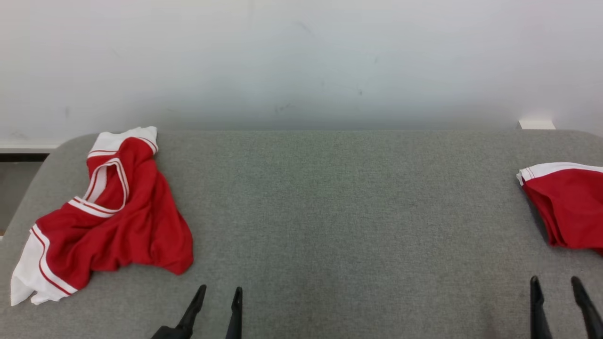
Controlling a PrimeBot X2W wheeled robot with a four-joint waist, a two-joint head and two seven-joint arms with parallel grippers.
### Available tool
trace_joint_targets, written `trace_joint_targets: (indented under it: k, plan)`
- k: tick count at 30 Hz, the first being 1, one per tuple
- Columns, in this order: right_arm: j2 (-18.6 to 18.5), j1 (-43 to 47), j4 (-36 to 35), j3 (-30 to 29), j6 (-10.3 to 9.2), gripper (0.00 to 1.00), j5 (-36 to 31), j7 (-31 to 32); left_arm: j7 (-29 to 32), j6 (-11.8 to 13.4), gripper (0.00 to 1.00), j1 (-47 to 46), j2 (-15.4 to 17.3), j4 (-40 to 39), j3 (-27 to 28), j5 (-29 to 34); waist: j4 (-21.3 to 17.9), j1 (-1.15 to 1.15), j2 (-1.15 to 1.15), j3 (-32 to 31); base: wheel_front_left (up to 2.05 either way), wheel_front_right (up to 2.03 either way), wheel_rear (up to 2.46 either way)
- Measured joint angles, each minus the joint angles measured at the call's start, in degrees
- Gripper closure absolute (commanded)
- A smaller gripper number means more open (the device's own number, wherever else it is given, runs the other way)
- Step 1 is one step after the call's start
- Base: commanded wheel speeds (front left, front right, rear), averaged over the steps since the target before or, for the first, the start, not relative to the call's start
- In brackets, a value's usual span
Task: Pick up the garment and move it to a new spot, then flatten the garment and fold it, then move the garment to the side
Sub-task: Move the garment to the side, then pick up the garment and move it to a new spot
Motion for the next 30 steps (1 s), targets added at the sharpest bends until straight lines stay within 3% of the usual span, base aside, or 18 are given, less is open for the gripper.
trace_joint_targets:
  k: [18,30]
  plan:
    - [1.3,3.4,2.0,2.2,0.0,0.0,2.9,0.0,0.0,0.5,0.0,0.5,0.0,1.0,0.1,-0.7,-1.0,0.01,0.0,-1.0,0.0,0.0,0.0]
    - [1.4,3.4,1.8,3.0,0.0,0.0,2.7,0.0,0.0,0.4,0.0,-0.1,0.0,0.9,-0.6,-0.9,2.6,0.01,0.0,-0.8,0.0,0.0,0.0]
